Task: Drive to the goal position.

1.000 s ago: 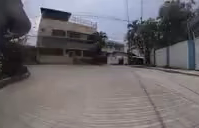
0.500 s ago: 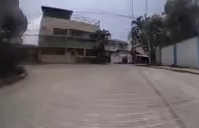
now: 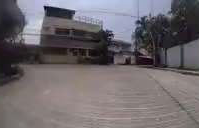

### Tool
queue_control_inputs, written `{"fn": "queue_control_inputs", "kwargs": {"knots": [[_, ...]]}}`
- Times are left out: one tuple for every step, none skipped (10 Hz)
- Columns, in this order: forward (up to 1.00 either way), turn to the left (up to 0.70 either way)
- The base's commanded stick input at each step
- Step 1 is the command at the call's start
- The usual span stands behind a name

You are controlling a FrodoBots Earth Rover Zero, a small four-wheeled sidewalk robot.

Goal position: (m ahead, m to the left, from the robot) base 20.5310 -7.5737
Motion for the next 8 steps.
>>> {"fn": "queue_control_inputs", "kwargs": {"knots": [[1.00, 0.00], [1.00, 0.00], [1.00, 0.00], [1.00, 0.00], [1.00, 0.00], [1.00, 0.00], [1.00, 0.00], [1.00, 0.00]]}}
